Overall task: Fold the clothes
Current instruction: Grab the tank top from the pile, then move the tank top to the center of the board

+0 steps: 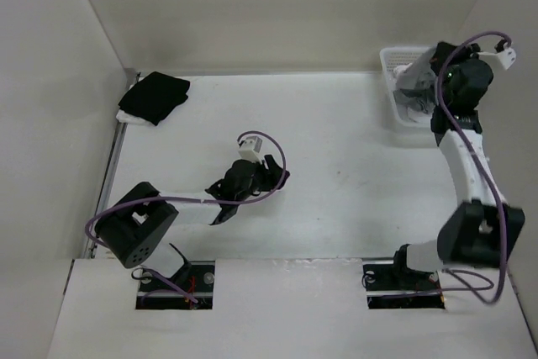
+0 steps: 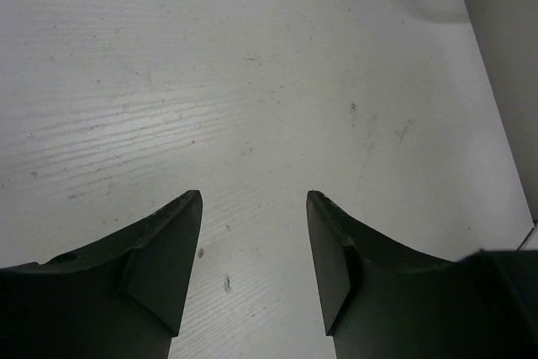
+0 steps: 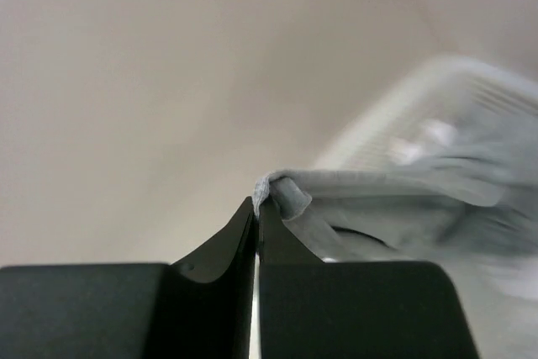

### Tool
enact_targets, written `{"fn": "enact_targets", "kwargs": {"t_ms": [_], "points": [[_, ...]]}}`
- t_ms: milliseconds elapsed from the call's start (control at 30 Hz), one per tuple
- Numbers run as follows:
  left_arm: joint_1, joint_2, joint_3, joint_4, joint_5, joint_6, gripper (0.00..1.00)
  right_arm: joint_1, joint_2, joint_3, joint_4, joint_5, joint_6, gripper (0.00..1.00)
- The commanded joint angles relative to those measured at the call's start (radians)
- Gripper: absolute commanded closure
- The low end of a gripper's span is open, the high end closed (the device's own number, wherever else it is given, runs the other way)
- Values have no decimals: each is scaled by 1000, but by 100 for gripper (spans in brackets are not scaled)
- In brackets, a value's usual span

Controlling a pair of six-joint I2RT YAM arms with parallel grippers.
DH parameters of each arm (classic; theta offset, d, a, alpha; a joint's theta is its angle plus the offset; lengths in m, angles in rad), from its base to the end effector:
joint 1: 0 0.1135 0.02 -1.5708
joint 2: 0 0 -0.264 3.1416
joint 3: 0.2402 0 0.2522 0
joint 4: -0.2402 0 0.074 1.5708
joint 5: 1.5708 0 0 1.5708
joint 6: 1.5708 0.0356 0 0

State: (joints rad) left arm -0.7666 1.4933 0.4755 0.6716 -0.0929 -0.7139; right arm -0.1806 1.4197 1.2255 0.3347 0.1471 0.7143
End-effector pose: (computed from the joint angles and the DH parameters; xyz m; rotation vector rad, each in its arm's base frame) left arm 0.2056 -0.1934 0.1626 -0.0127 2.0227 -0.8883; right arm 0.3339 -0.0663 0.4014 0.7307 1.2411 0.3337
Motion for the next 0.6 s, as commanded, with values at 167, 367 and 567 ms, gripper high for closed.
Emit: {"fn": "enact_targets", "kwargs": {"t_ms": [167,367,567], "points": [[78,-269,-57,-9,-27,-22,49,442,-453,178,7,-61,-186,97],[169,-523,-86,-182,-110,-44,48,744,-492,224,-51,-37,-273,96],[281,-694,-129,-299,-100,-75,47,729,-326,-5,58,-56,-115,95]]}}
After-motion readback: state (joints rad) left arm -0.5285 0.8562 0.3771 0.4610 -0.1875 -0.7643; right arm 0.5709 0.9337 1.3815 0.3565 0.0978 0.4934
